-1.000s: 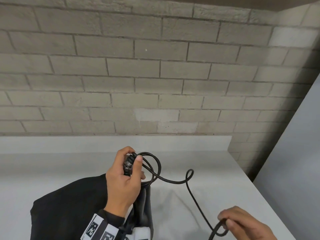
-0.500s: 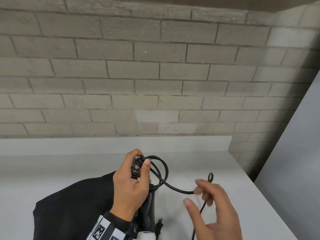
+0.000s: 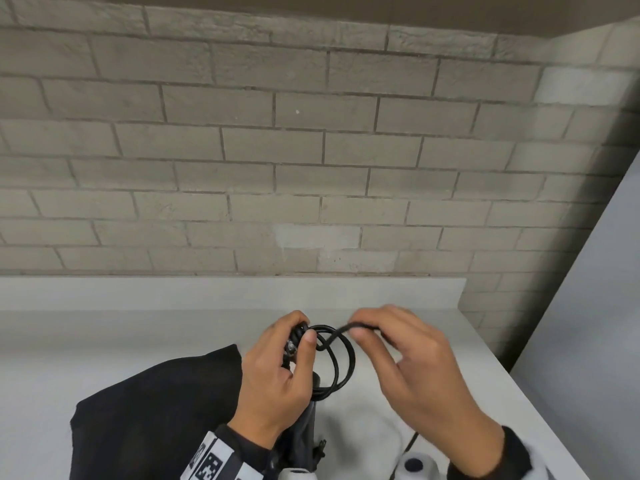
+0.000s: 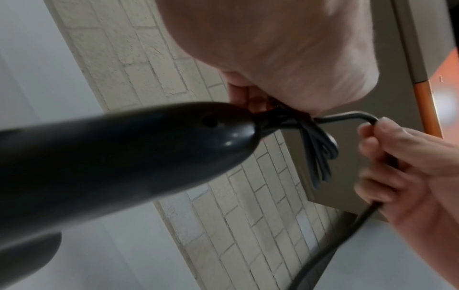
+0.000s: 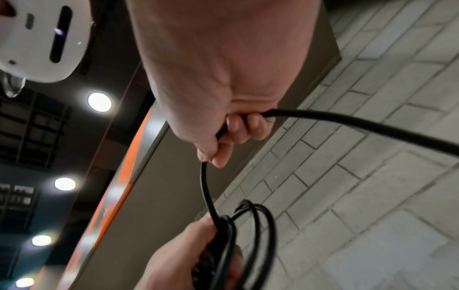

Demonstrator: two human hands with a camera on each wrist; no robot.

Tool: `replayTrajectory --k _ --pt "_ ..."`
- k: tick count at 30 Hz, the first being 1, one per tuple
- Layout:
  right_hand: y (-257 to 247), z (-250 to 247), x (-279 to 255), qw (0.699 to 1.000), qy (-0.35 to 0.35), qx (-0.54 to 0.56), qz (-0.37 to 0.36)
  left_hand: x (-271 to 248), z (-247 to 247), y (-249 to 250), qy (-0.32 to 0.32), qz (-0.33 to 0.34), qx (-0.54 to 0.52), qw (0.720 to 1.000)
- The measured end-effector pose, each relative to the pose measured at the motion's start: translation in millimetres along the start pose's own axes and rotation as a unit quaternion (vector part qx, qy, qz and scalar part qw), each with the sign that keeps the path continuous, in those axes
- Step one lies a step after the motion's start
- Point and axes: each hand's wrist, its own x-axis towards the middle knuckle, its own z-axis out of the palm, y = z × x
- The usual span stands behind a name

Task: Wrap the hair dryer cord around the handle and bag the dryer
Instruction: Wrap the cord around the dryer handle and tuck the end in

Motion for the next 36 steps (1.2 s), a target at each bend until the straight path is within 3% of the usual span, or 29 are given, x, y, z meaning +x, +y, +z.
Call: replayTrajectory --k 5,9,13,18,21,24,28,32,36 --pt "0.6 5.1 31.5 0.987 -0.009 0.133 0.090 -3.7 2.0 12.7 -0.032 0.056 -0.015 0.998" --pt "7.3 20.8 32.1 0.948 -0.023 0.250 0.194 -5.1 -3.2 14.1 -0.055 0.073 -0.047 0.995" --pt "9.4 33.4 18.9 0.916 -0.014 0.283 0.282 -5.0 -7.4 14.5 -0.060 0.097 -0.064 0.991" --pt "8.4 40.9 5.5 0.897 0.034 0.285 0.337 -7.3 -4.1 14.8 -0.042 0.116 -0.068 0.990" --pt "10.3 40.7 -2.5 0.882 0.025 0.283 0.375 -7.0 -2.6 13.6 -0.017 0.102 -0.048 0.993" --pt "7.7 42.0 -13.5 0.844 0.003 0.333 0.419 -7.2 -2.0 12.2 0.004 0.068 -0.054 0.996" --pt "5.2 43.0 -26.7 0.832 -0.032 0.364 0.417 -8.8 -1.9 10.9 0.007 0.032 -0.061 0.998" --pt "2.6 47.7 -37.0 0.828 -0.059 0.425 0.360 -8.7 -1.1 11.6 0.021 0.005 -0.054 0.998" --pt "5.6 51.3 -43.8 0.862 -0.093 0.399 0.298 -7.2 -0.5 13.2 0.017 -0.022 -0.037 0.999"
